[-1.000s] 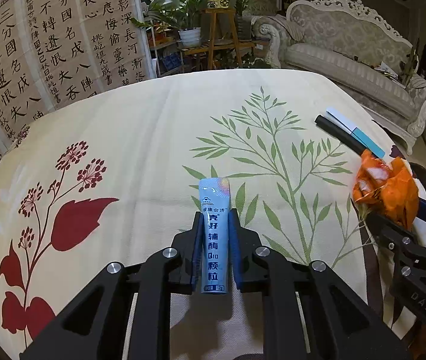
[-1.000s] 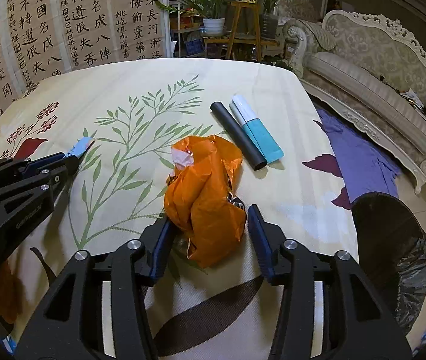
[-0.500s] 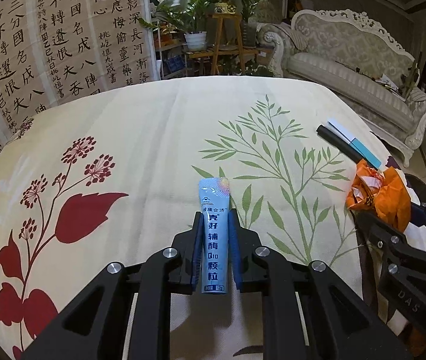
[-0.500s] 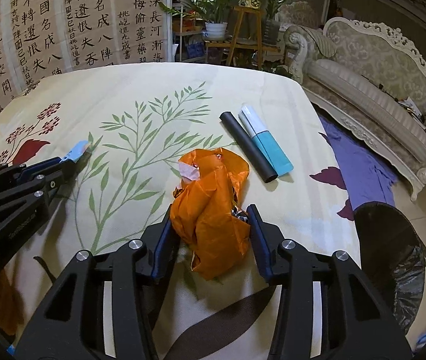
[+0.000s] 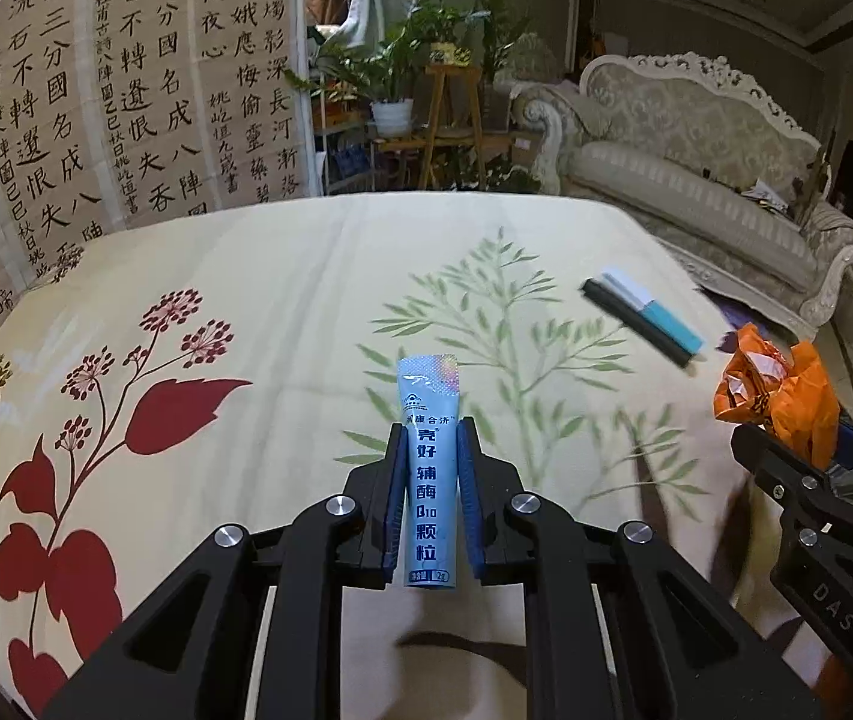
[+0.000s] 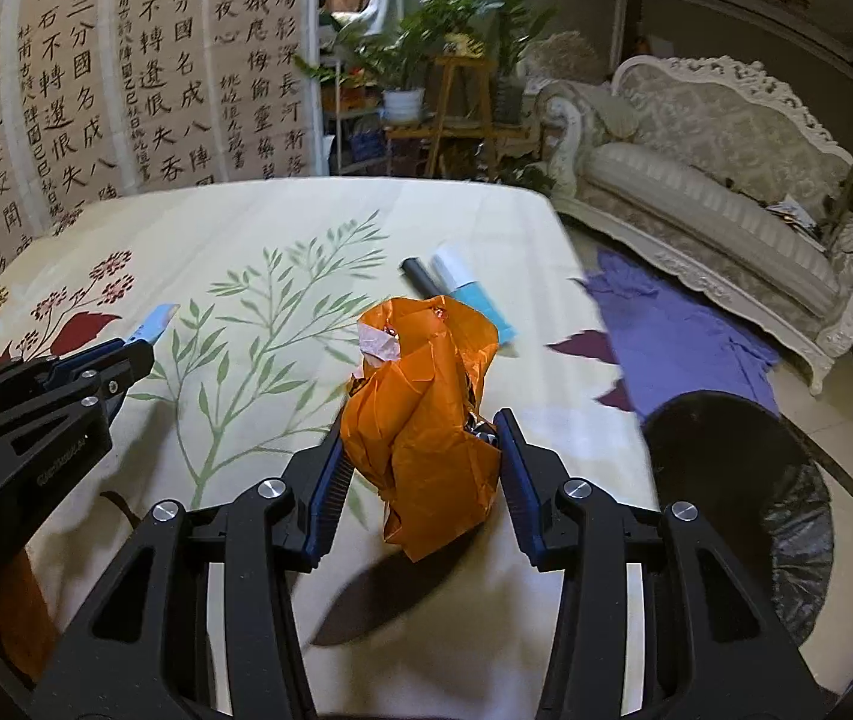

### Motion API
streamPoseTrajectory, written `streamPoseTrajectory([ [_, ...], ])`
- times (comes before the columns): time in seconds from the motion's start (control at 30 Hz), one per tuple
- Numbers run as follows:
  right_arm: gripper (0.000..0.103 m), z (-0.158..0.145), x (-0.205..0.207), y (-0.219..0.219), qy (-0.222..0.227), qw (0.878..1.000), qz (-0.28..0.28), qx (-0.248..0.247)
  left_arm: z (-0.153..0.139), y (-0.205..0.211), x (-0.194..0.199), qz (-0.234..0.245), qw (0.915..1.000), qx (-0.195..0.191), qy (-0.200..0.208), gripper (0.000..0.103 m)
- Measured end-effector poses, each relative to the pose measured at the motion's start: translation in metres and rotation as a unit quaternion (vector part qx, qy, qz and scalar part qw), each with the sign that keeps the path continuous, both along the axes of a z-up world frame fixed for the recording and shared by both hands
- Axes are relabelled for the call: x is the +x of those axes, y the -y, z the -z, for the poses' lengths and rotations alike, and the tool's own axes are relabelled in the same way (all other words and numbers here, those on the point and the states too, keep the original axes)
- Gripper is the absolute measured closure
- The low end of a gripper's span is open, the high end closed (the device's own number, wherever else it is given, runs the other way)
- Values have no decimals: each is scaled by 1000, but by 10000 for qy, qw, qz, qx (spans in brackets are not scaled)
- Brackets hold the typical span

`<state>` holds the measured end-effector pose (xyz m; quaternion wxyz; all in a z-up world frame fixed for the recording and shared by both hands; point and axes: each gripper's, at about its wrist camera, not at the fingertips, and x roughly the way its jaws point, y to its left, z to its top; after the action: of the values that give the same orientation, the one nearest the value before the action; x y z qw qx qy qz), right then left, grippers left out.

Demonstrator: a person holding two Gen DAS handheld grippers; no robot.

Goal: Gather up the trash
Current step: 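Carry the blue tube and orange bag over the bin with both tools, then open both tools over the bin to drop the tube and bag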

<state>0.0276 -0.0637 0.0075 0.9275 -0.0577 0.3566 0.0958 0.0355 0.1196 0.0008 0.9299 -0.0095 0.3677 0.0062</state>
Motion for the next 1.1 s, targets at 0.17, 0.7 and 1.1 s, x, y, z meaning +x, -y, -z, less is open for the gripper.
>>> streamPoseTrajectory([
  [0.17, 58, -8, -10, 29, 199, 9993, 319, -24, -7, 25, -8, 191, 9997, -3, 167, 85],
  [0.7, 58, 5, 0, 177, 307, 9830, 1808, -100, -7, 179, 16, 1407, 9898, -62, 224, 85],
  [1.1, 47, 31, 20, 232, 89, 9762, 2166, -83, 14, 249, 43, 1838, 9825, 295, -24, 69],
])
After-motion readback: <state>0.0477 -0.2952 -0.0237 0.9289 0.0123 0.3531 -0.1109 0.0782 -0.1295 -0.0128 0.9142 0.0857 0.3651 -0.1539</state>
